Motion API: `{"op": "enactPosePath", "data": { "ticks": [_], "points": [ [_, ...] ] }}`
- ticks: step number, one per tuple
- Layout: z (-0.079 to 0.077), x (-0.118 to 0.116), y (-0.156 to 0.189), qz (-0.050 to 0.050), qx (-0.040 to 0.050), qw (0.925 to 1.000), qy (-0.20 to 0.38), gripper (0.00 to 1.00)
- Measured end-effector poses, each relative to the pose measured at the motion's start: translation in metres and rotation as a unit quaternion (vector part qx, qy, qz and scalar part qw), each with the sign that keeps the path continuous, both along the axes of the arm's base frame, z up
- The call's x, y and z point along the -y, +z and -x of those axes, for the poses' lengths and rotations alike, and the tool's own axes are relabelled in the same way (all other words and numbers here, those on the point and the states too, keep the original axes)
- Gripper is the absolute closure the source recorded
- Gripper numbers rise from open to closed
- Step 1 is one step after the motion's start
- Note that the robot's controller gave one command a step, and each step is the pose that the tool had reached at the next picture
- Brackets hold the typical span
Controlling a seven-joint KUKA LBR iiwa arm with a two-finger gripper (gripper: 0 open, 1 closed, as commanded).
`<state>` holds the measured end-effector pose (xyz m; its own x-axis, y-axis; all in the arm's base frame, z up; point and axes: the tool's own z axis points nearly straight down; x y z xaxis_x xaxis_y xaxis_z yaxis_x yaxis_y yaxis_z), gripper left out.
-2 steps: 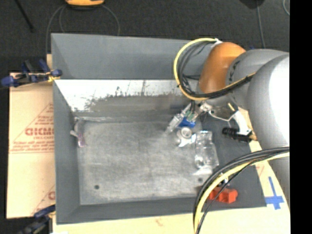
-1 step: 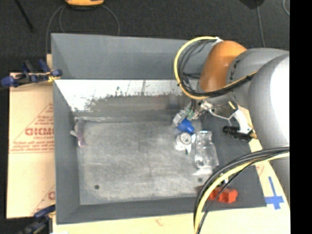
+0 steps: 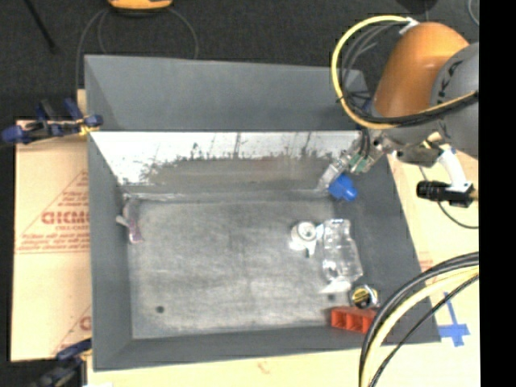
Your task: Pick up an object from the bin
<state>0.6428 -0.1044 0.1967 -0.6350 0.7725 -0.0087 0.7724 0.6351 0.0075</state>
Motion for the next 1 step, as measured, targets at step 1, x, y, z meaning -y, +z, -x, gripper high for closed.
{"op": "enactPosePath", "data": {
  "ticks": [1],
  "points": [
    [0.0133,0.0184,0.0575,0.003,-0.0019,0.9860,0.167,1.00]
  ]
}}
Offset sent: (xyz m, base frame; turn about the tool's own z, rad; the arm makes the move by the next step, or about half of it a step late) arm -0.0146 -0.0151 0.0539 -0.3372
